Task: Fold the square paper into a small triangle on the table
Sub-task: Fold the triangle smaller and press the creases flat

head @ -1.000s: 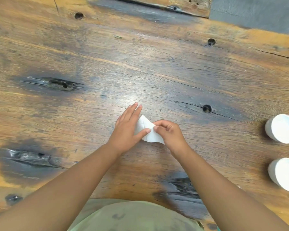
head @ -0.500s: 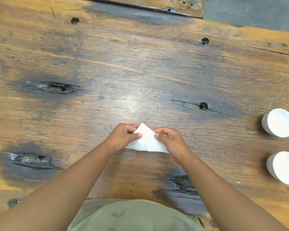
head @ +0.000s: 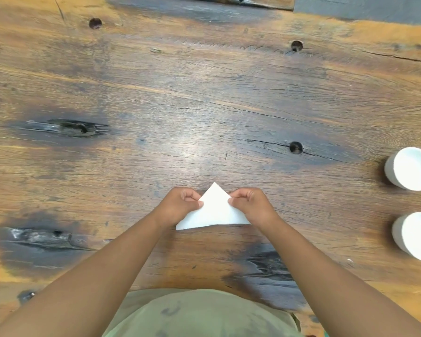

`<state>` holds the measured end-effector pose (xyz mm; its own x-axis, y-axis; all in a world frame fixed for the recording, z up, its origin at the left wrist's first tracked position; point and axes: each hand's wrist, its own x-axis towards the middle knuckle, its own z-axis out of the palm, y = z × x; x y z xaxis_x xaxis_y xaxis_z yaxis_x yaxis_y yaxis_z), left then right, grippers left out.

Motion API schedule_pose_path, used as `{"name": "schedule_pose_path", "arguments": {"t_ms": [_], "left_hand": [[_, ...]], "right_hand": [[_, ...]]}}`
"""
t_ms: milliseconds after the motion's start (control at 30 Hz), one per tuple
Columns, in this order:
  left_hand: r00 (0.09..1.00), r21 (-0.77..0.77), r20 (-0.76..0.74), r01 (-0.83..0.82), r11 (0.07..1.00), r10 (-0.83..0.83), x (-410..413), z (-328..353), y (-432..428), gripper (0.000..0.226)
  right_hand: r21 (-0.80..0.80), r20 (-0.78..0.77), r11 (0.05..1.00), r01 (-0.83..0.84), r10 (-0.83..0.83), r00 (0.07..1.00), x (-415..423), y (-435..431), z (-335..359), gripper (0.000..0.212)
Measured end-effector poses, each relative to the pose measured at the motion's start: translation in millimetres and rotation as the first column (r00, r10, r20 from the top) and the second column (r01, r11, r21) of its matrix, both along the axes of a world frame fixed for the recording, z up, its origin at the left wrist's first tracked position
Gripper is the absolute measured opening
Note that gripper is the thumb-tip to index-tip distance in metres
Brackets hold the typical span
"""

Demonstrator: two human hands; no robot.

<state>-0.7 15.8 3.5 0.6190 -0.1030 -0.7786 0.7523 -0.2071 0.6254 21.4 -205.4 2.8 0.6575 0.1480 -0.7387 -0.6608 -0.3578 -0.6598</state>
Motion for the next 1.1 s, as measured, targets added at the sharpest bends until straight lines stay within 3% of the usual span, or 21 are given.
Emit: {"name": "schedule_pose_path", "arguments": {"t_ms": [300, 567, 733, 933, 1100], "left_hand": [[0.999, 0.125, 0.025, -0.05, 0.991, 0.047, -1.8, -15.6, -4.6, 0.008], [0.998, 0.295, 0.065, -0.031, 0.955, 0.012, 14.6, -24.7, -16.4, 0.011], [0.976, 0.494, 0.127, 0.092, 0.865, -0.176, 20.3, -26.2, -21.0, 0.015], [0.919, 0.656, 0.076, 0.246, 0.714, -0.387, 15.8, -29.9, -16.6, 0.031], [0.876, 0.712, 0.062, 0.298, 0.636, -0.479, 12.2, -30.9, -11.2, 0.038]], "right_hand": [[-0.104, 0.05, 0.988, -0.116, 0.122, 0.991, 10.3, -7.9, -11.7, 0.011], [-0.255, 0.157, 0.964, -0.069, 0.112, 0.981, 24.0, -3.5, -21.4, 0.016], [-0.335, 0.173, 0.934, -0.127, 0.193, 0.966, 27.3, -1.6, -25.5, 0.009], [-0.477, 0.196, 0.846, -0.24, 0.369, 0.908, 26.6, 4.0, -26.8, 0.012], [-0.569, 0.226, 0.784, -0.249, 0.441, 0.869, 23.6, 9.1, -27.9, 0.015]]}}
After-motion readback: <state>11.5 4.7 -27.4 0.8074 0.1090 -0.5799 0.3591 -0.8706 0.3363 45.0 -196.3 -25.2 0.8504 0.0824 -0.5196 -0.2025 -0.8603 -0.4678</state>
